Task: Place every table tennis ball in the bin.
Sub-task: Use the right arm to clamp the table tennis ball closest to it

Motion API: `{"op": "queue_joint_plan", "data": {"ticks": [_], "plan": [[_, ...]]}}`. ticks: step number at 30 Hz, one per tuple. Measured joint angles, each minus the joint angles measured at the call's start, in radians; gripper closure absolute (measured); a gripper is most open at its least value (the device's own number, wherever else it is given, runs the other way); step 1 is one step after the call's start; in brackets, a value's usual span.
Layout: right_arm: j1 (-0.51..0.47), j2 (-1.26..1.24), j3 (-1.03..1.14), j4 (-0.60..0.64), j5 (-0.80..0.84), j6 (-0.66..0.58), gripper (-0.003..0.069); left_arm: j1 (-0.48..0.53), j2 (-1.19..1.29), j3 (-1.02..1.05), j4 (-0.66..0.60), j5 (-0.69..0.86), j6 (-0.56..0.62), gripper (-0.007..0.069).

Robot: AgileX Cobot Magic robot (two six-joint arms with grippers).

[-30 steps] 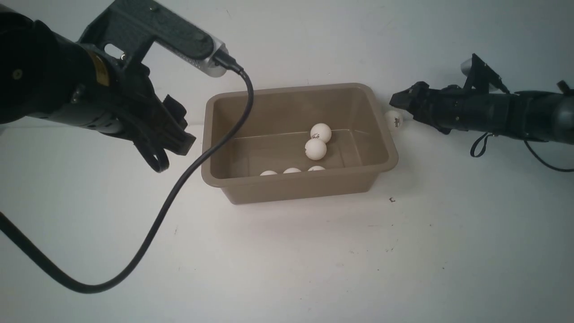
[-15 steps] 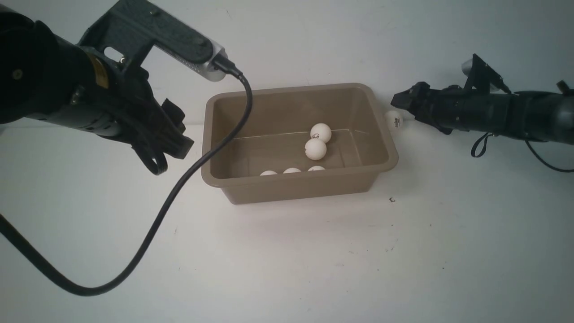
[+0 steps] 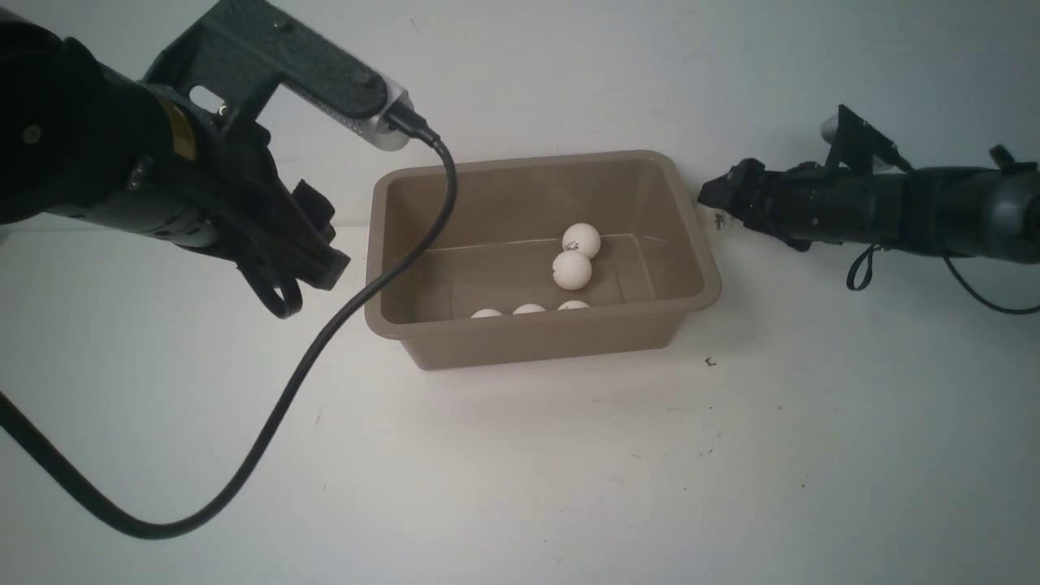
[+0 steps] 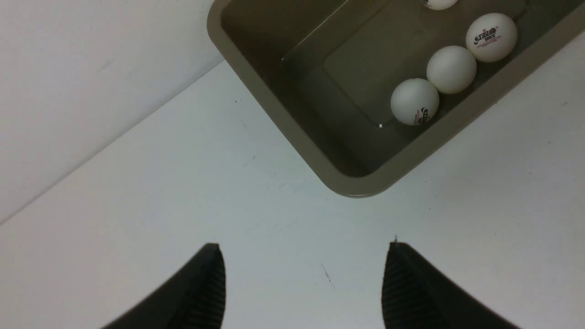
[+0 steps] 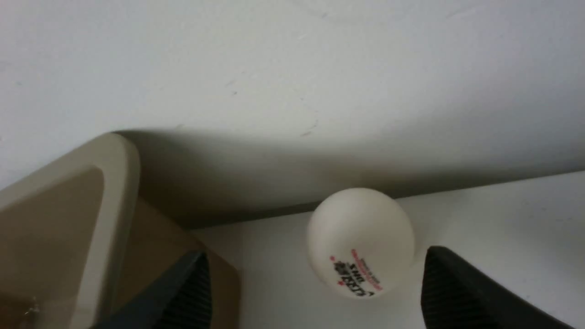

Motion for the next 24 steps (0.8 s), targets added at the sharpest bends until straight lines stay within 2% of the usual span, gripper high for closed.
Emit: {"op": "queue_joint_plan", "data": {"ticks": [13,24], "plan": [[-0.001,0.066,-0.007,0.082,0.001,-0.073,0.0103,0.0,0.0,0.0,0.0,0.0,0.0,0.0209],[-0.001,0.075,-0.027,0.085,0.03,-0.128,0.0103,0.0,0.0,0.0,0.0,0.0,0.0,0.0209]]}}
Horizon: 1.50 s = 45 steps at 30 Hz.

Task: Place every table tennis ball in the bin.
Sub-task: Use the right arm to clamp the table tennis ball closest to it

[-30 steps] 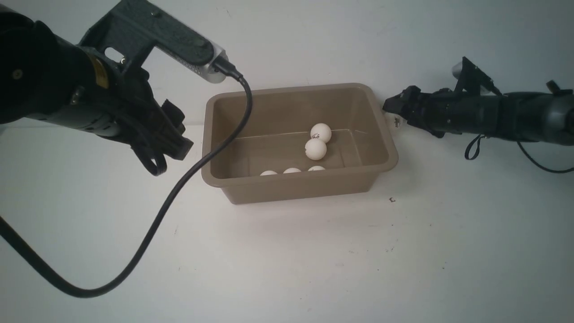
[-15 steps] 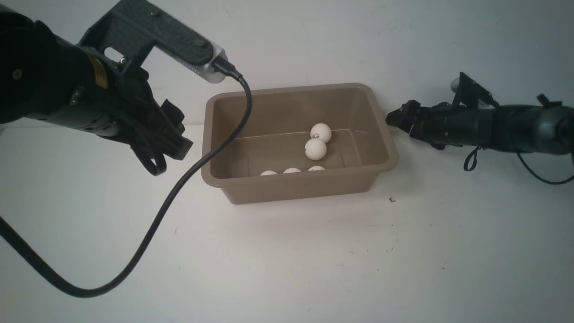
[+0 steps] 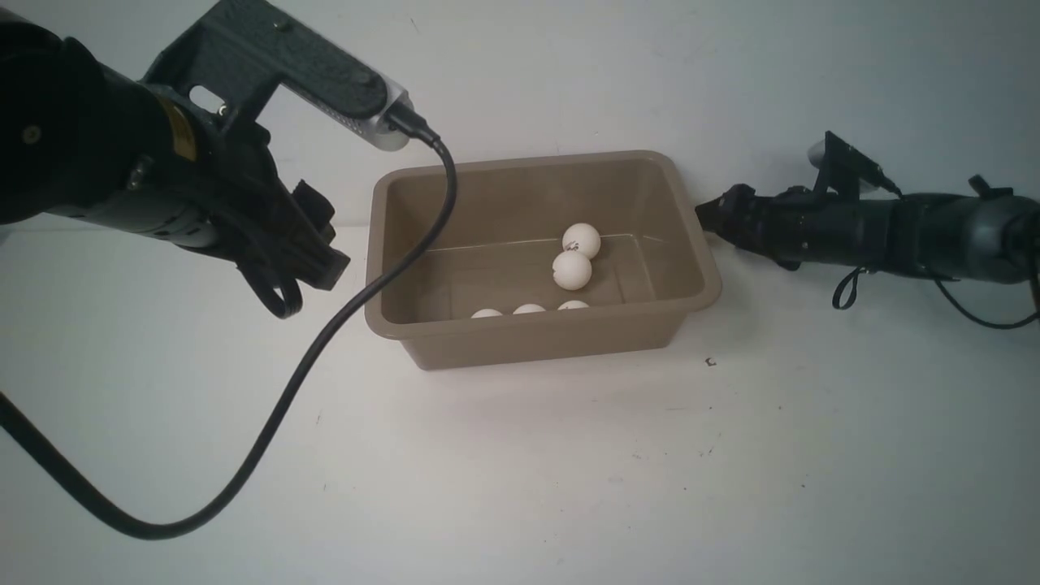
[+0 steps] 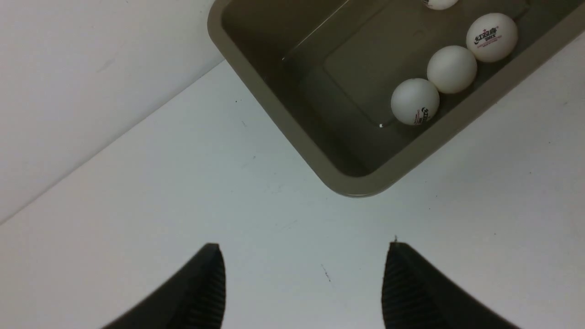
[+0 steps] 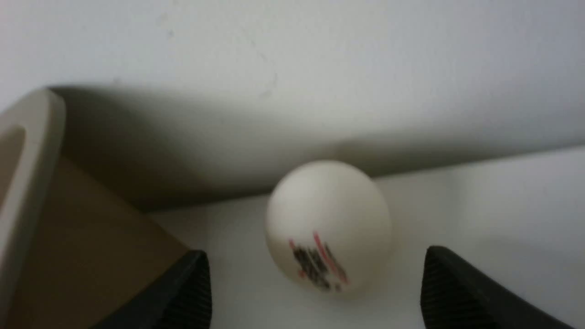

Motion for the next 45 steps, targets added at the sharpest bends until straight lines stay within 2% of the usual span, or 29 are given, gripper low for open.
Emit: {"op": "queue_joint_plan", "data": {"ticks": [8,19,45], "plan": [[0.0,0.02,-0.074,-0.009,0.0,0.063,0.0103,0.0,0.0,0.0,0.0,0.0,0.004,0.0209],[0.0,0.023,-0.081,-0.053,0.0,0.089,0.0103,0.0,0.0,0.0,0.0,0.0,0.008,0.0209],[0.0,0.042,-0.081,-0.055,0.002,0.074,0.0132,0.0,0.0,0.0,0.0,0.0,0.008,0.0209]]}}
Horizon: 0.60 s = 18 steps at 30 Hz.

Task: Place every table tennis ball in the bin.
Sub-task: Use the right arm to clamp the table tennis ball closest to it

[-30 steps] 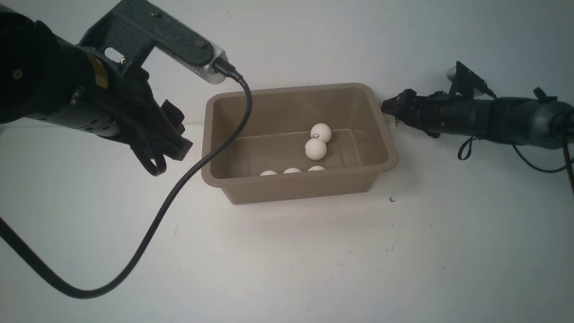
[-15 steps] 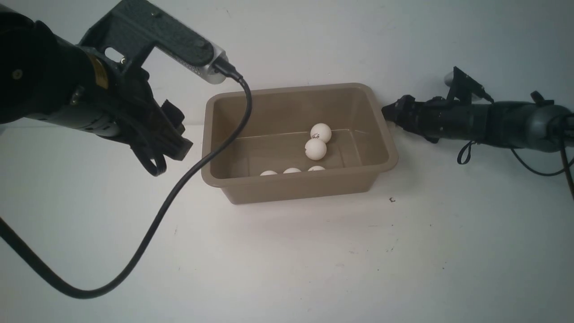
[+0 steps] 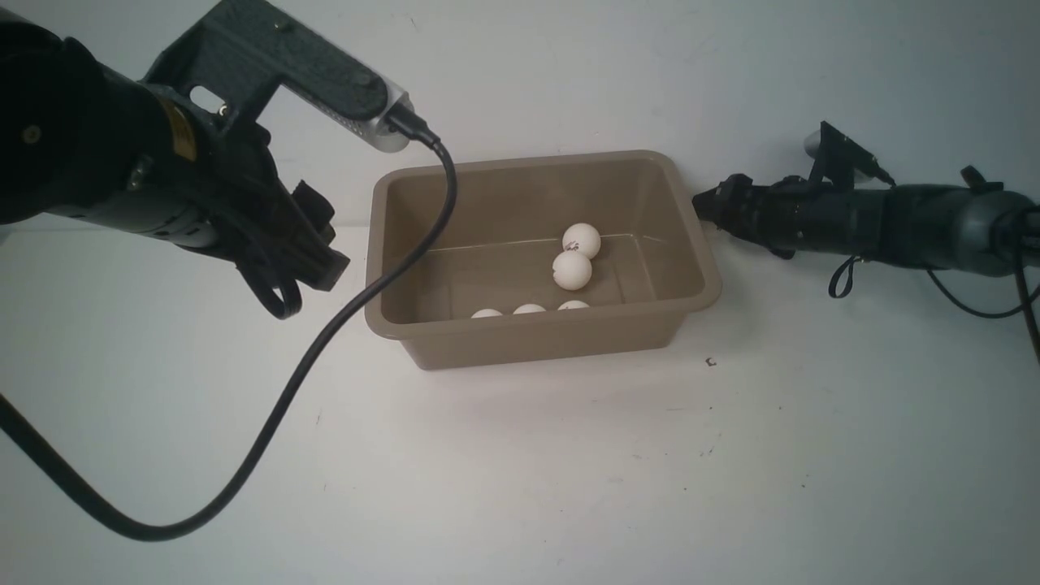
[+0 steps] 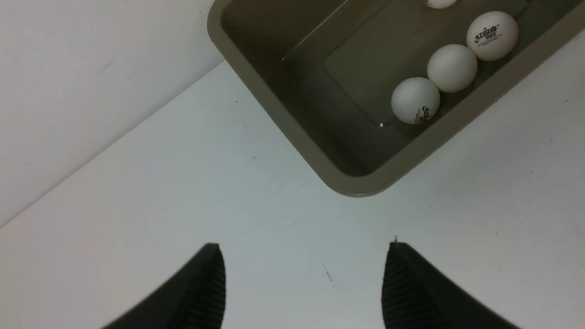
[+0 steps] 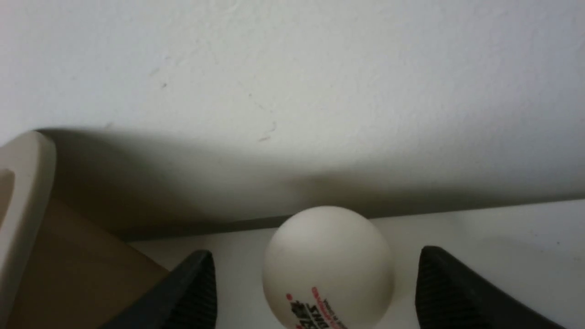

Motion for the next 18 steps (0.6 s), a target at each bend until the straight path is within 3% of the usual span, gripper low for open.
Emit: {"op": "queue_joint_plan", "data": {"ticks": [8,18], "plan": [[0.0,0.0,0.0,0.0,-0.003,-0.003,0.0139,0.0,0.0,0.0,0.0,0.0,0.001,0.0209],[0.0,0.0,0.0,0.0,-0.011,-0.007,0.0267,0.0,0.0,0.0,0.0,0.0,0.001,0.0209]]}}
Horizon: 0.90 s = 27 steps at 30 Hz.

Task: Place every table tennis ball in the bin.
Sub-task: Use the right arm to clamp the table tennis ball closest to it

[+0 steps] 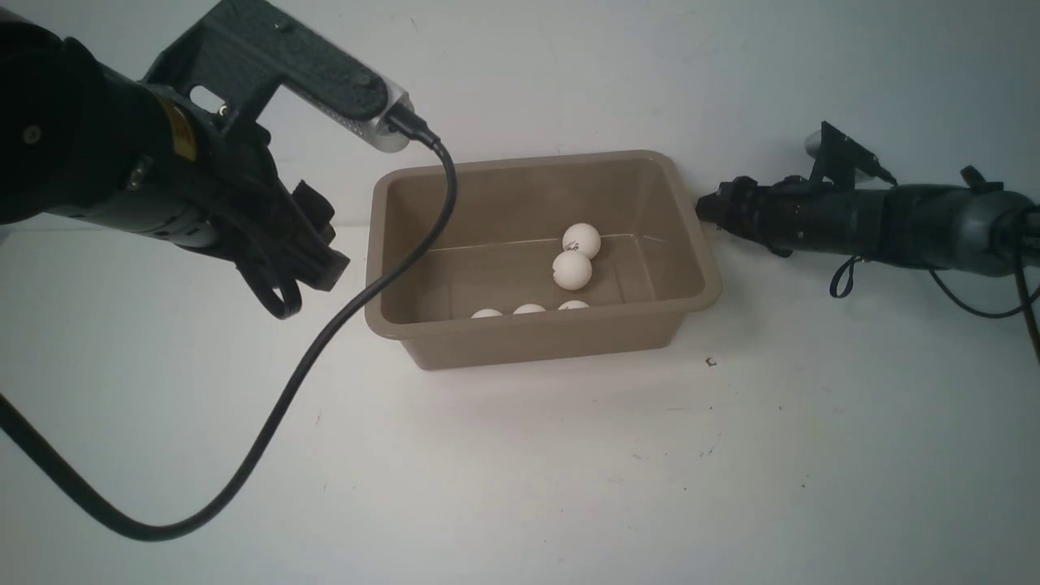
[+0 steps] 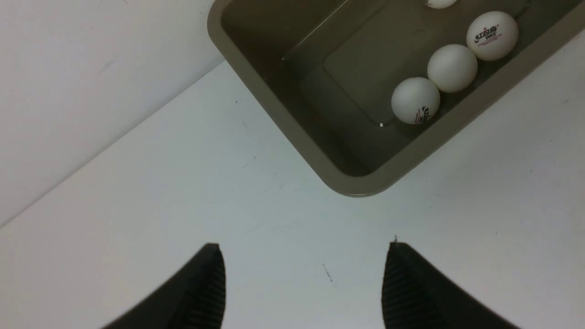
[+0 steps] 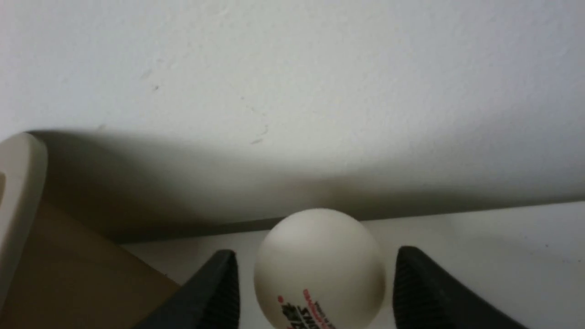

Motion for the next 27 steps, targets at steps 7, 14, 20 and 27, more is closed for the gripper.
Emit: {"op": "queue_joint_plan", "data": {"ticks": [7,14,20,27], "plan": [[0.0,0.0,0.0,0.0,-0.003,-0.013,0.0354,0.0,0.0,0.0,0.012,0.0,0.0,0.0209],[0.0,0.0,0.0,0.0,-0.007,-0.018,0.0354,0.0,0.0,0.0,0.019,0.0,0.0,0.0209],[0.0,-0.001,0.0,0.0,-0.008,-0.026,0.0354,0.0,0.0,0.0,0.033,0.0,0.0,0.0209],[0.0,-0.038,0.0,-0.025,0.012,-0.059,0.0354,0.0,0.0,0.0,0.044,0.0,0.0,0.0209]]}}
